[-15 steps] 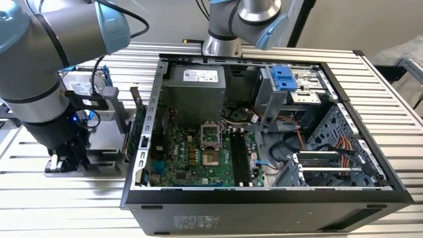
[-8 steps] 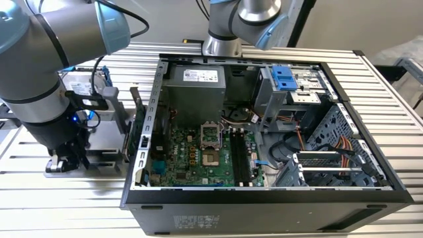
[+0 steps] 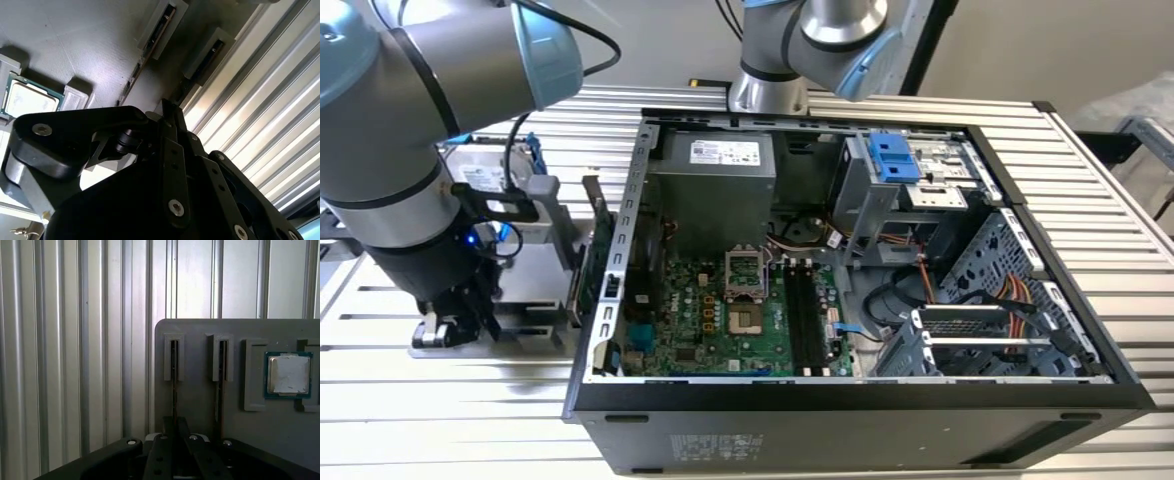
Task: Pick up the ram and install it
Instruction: 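Pick up the ram and move it above insertion slot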
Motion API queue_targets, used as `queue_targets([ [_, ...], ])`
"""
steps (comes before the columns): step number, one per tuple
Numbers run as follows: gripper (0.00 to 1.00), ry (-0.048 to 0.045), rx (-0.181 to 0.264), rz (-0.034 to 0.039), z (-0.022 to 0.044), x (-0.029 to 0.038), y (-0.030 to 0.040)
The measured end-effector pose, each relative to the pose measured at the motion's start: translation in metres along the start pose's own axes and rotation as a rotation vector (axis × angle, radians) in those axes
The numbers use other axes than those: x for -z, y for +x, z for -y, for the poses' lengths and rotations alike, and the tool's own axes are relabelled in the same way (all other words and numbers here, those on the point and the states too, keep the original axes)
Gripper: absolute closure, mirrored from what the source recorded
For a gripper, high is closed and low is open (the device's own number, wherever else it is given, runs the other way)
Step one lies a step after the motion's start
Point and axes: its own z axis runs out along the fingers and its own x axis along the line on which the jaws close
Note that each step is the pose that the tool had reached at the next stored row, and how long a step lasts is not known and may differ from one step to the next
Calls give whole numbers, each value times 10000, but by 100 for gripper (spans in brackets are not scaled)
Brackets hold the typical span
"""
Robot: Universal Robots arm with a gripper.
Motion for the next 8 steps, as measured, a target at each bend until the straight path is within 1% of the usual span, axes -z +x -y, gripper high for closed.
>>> queue_targets([
  [3,100,-3,0,-2,0,26,1],
  [8,100,-1,0,-2,-1,89,4],
])
